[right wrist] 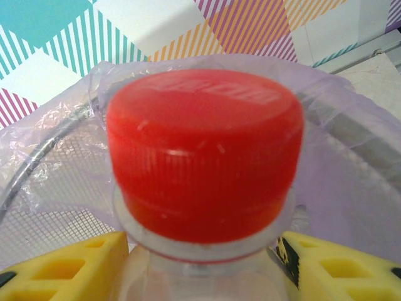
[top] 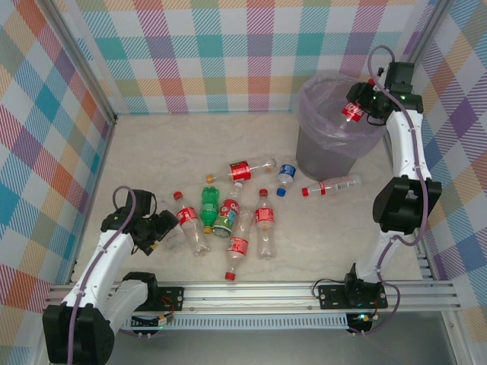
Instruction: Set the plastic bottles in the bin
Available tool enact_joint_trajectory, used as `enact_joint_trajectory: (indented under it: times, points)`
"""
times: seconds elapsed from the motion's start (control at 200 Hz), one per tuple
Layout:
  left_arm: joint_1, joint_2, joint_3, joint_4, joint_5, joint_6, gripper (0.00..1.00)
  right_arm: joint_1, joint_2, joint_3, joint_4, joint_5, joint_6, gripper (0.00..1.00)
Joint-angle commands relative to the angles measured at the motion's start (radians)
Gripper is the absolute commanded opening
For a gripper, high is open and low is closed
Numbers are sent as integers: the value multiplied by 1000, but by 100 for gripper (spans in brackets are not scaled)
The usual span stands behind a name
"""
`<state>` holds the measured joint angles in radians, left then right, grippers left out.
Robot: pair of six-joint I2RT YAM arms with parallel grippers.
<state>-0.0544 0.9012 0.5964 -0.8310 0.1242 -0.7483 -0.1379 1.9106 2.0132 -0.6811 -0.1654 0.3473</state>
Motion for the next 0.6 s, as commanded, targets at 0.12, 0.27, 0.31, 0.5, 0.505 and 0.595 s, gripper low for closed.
enact_joint_trajectory:
  times: [0.12, 0.27, 0.31, 0.5, 0.505, 0.595]
  points:
    - [10, 14, -52, 68, 35, -19, 88, 5, -1, 36, -22, -5, -49, 71]
    - [9, 30, -65, 81, 39, -15, 88, 5, -8, 88, -63, -16, -60, 75]
    - [10, 30, -71, 89, 39, -16, 87, 4, -12, 102, -74, -20, -61, 76]
    - [10, 41, -90, 118, 35, -21, 82, 16, -71, 129, -107, -34, -66, 77]
    - [10, 41, -91, 118, 36, -20, 82, 17, -72, 129, -107, -34, -65, 77]
    - [9, 51, -102, 143, 41, -29, 78, 31, -124, 127, -122, -45, -71, 77]
